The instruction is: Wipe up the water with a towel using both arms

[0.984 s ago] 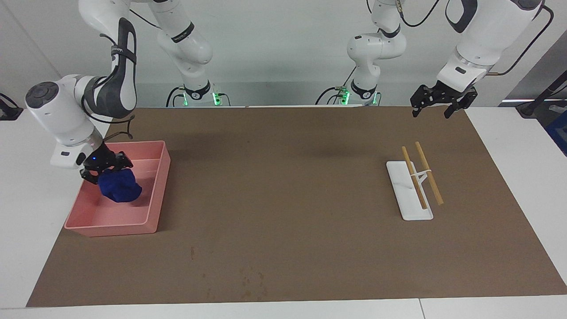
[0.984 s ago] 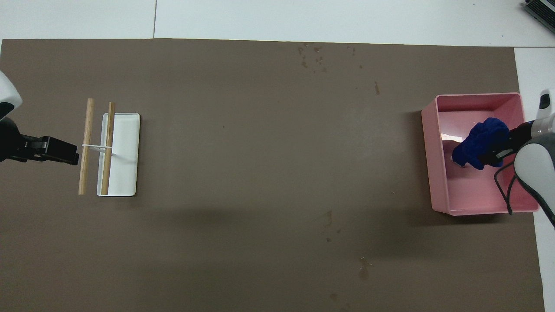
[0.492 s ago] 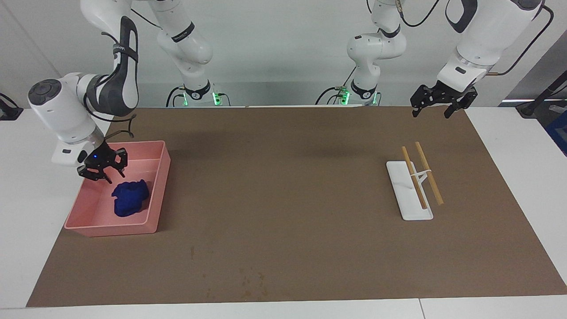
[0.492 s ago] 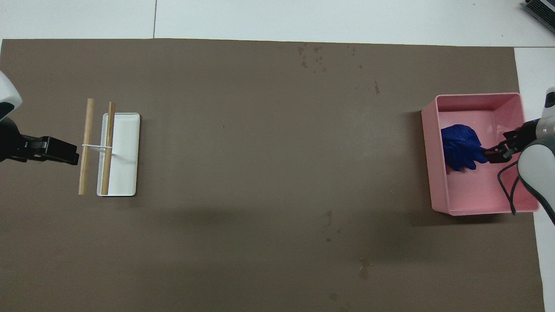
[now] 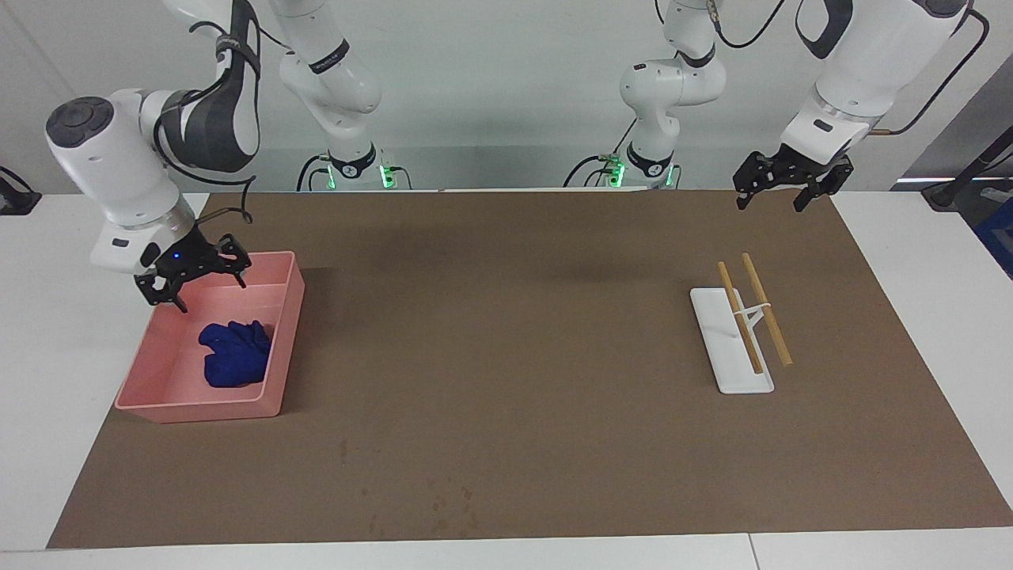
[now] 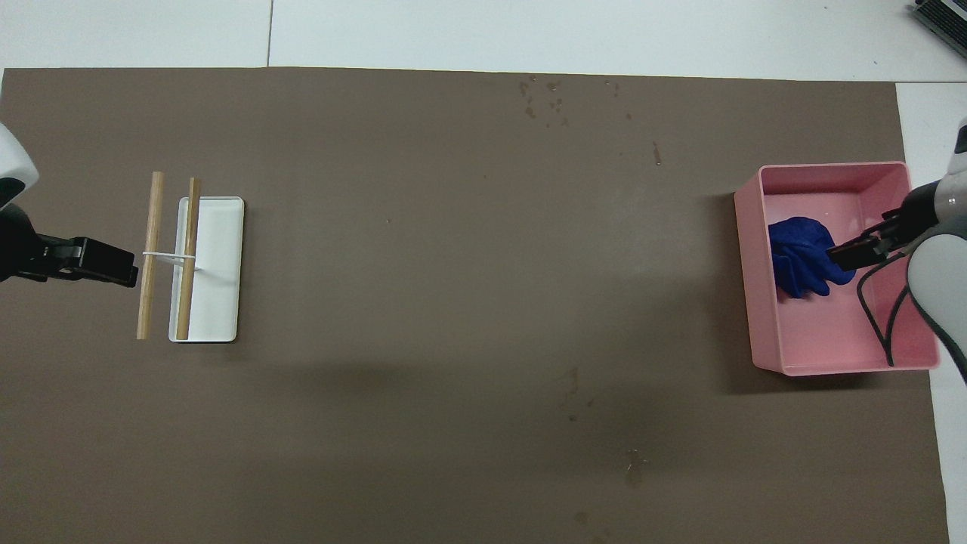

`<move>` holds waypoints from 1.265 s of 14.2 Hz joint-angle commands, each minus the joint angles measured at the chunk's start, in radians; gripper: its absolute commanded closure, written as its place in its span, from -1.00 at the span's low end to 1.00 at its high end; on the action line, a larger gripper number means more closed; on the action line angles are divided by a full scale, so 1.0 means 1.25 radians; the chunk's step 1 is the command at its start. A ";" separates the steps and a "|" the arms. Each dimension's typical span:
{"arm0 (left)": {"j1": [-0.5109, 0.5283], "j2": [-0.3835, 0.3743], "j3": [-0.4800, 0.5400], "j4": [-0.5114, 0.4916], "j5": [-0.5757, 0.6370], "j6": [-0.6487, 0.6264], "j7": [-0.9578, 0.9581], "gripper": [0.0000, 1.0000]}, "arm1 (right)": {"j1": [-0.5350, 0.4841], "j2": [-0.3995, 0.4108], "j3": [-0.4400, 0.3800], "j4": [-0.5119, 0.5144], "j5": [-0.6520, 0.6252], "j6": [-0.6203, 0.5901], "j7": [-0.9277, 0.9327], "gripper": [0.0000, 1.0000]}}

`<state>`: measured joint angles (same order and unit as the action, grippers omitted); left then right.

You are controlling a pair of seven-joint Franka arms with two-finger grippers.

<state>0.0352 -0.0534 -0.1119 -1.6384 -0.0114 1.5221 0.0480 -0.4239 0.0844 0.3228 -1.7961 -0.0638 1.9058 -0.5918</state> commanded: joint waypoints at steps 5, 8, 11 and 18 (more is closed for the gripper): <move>0.000 -0.010 0.001 -0.004 -0.008 0.005 0.006 -1.00 | 0.096 -0.089 0.004 0.033 0.044 -0.111 0.185 -1.00; -0.001 -0.009 0.001 -0.001 -0.008 0.020 0.005 -1.00 | 0.112 -0.132 -0.008 0.043 0.101 -0.157 0.206 -1.00; -0.001 -0.009 0.000 -0.005 -0.008 0.039 0.003 -1.00 | 0.155 -0.149 -0.024 0.071 0.105 -0.199 0.222 -1.00; 0.006 -0.009 0.006 0.007 -0.047 0.008 -0.004 -1.00 | 0.477 -0.166 -0.332 -0.005 0.103 -0.125 0.291 -1.00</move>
<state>0.0358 -0.0537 -0.1059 -1.6372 -0.0498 1.5596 0.0459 0.1424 -0.1109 -0.0475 -1.7625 0.0569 1.7142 -0.2435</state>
